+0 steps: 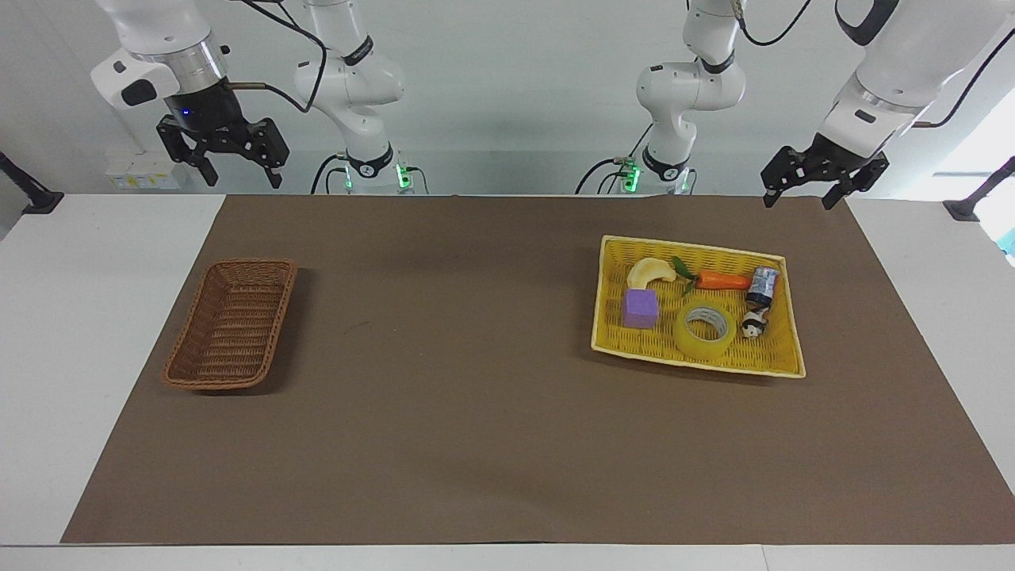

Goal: Move tape to another basket
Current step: 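Move the left gripper over the yellow tape roll in the yellow basket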

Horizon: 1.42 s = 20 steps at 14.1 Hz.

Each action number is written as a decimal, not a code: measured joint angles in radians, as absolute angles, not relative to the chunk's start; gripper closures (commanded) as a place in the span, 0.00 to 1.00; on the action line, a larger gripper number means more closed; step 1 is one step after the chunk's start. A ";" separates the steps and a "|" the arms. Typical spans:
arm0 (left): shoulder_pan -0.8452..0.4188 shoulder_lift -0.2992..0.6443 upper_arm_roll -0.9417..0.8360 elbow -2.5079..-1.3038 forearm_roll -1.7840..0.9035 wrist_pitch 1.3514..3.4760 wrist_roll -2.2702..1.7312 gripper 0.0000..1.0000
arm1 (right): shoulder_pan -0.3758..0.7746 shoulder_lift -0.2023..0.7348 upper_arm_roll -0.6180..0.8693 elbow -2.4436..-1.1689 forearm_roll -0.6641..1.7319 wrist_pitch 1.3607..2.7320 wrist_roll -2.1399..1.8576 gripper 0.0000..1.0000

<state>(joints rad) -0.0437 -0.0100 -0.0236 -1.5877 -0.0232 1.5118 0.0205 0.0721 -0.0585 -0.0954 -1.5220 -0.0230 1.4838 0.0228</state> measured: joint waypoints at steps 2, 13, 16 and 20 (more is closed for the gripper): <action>-0.044 -0.017 -0.023 -1.636 -0.023 1.555 0.022 0.00 | 0.072 -0.059 -0.095 -1.522 -0.023 1.484 0.023 0.00; -0.035 -0.027 -0.016 -1.830 -0.023 1.741 0.064 0.00 | 0.071 -0.060 -0.096 -1.523 -0.023 1.484 0.023 0.00; -0.035 -0.027 -0.016 -1.912 -0.023 1.833 0.067 0.00 | 0.068 -0.060 -0.096 -1.523 -0.023 1.484 0.022 0.00; -0.035 -0.025 -0.016 -1.996 -0.023 1.910 0.067 0.00 | 0.058 -0.060 -0.097 -1.523 -0.023 1.484 -0.006 0.00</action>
